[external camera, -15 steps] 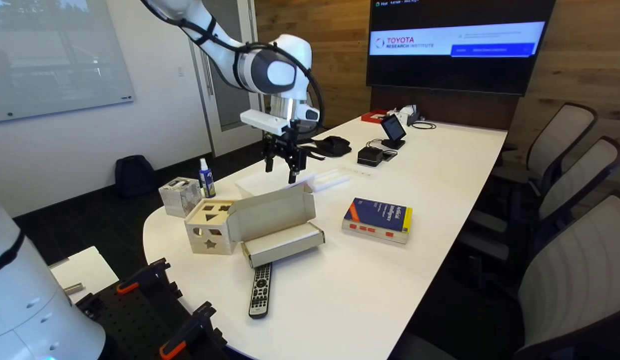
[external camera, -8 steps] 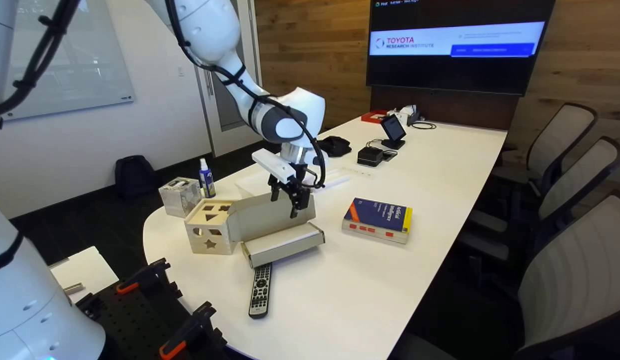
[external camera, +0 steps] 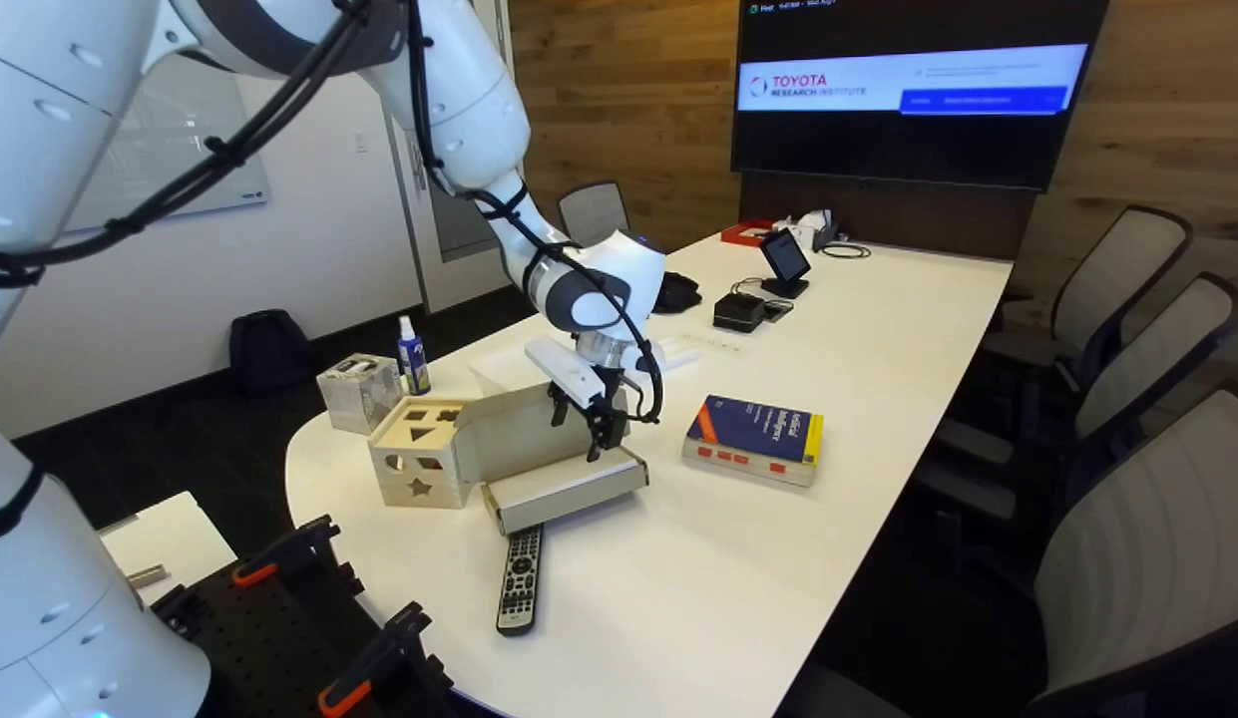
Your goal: Take the packing foam out of the cardboard box
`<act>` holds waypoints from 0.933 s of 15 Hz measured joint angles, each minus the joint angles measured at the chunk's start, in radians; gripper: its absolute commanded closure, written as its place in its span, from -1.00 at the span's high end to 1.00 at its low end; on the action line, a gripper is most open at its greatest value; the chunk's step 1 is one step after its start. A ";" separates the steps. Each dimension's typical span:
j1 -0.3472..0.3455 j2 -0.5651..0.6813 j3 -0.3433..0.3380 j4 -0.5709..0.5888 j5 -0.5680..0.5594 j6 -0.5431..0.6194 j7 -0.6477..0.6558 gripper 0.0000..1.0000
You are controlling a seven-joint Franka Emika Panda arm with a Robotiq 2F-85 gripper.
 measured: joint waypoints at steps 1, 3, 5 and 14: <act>0.000 0.025 0.001 0.026 0.000 0.000 0.001 1.00; 0.000 0.076 0.001 0.083 -0.001 0.000 0.003 1.00; 0.000 0.125 0.001 0.139 -0.001 -0.002 0.006 1.00; -0.003 0.265 -0.001 0.302 -0.004 -0.020 0.064 1.00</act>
